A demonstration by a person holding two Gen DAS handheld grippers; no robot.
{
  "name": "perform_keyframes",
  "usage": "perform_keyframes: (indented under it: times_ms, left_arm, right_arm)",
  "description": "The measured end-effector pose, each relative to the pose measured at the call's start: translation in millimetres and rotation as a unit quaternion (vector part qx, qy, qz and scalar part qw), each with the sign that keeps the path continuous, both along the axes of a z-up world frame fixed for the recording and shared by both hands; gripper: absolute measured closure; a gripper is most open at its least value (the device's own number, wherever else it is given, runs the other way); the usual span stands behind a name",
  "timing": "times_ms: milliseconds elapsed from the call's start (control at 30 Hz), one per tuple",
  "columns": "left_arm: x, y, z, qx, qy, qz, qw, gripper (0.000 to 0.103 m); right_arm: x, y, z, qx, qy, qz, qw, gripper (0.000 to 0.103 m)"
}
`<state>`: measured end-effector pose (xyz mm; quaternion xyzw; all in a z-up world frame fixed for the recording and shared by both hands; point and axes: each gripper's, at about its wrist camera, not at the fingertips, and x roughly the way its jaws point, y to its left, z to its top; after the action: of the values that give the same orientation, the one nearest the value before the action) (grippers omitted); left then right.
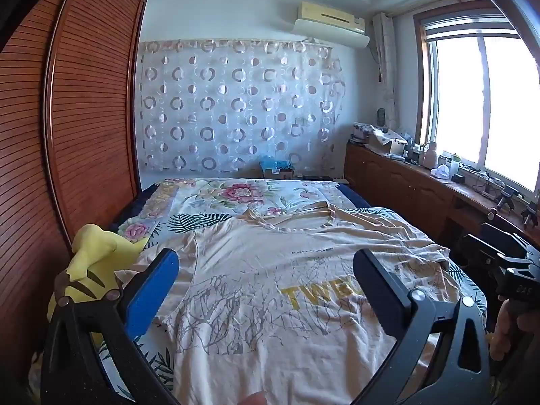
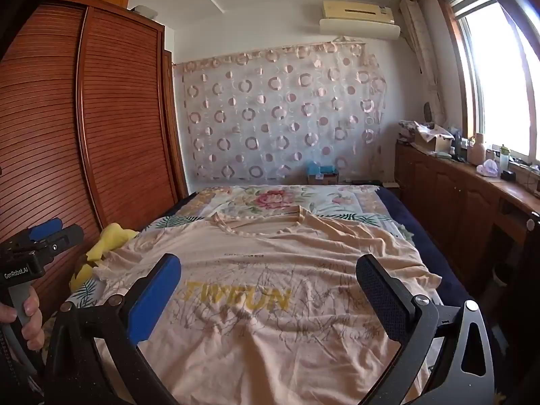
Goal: Fold small clothes
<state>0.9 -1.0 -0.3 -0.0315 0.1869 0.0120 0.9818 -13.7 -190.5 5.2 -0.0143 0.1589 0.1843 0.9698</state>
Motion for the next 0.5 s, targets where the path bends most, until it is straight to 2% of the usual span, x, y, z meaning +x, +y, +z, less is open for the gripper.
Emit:
perform_keyframes:
  times_ms: [167, 500]
  left_arm:
    - [-1.5, -6.3, 2.6, 0.017, -0.004, 0.003, 0.9998, 0.000]
    - [-3.6, -4.5, 6.4, 0.016, -0.003, 0.004, 0.9999, 0.000]
  right_arm:
    - [1.1, 0.7, -0.2, -0.002, 0.004, -0.001, 1.000, 0.000]
    - [-0.6, -5.5, 2.2, 0.000, -0.002, 0.001, 1.000, 0.000]
